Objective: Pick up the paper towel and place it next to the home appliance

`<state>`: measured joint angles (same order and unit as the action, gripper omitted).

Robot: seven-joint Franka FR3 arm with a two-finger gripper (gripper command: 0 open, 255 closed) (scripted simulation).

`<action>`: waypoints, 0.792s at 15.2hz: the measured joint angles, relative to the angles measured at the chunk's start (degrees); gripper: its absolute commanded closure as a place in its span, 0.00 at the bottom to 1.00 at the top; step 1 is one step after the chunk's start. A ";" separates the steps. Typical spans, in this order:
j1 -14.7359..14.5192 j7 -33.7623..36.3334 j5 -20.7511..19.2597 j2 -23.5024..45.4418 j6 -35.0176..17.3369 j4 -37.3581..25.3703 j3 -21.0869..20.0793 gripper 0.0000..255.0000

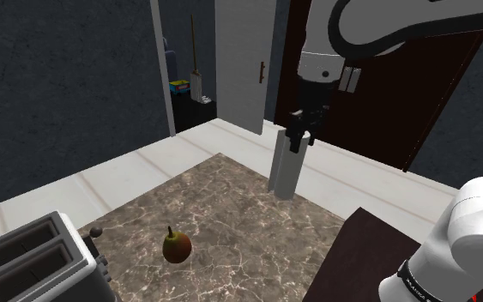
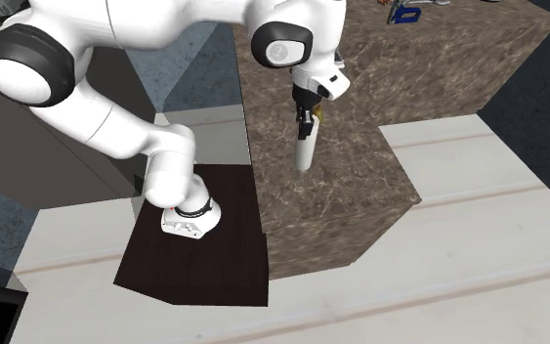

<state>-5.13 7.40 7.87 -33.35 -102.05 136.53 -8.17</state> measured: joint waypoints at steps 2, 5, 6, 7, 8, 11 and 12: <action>0.04 0.06 -0.10 -0.20 1.58 -1.39 0.14 1.00; 0.21 -0.02 -0.38 -0.04 3.89 -3.82 0.49 1.00; 0.21 0.09 -0.41 0.09 4.73 -4.80 0.49 1.00; 0.19 0.20 -0.41 0.02 5.58 -5.58 0.51 1.00; 0.20 0.28 -0.44 0.13 6.22 -6.34 0.52 1.00; 0.19 0.62 -0.49 0.42 8.46 -8.89 0.51 1.00; 0.25 0.57 -0.59 0.63 9.12 -9.74 0.61 1.00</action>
<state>-4.88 7.97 7.28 -32.72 -92.93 126.79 -7.56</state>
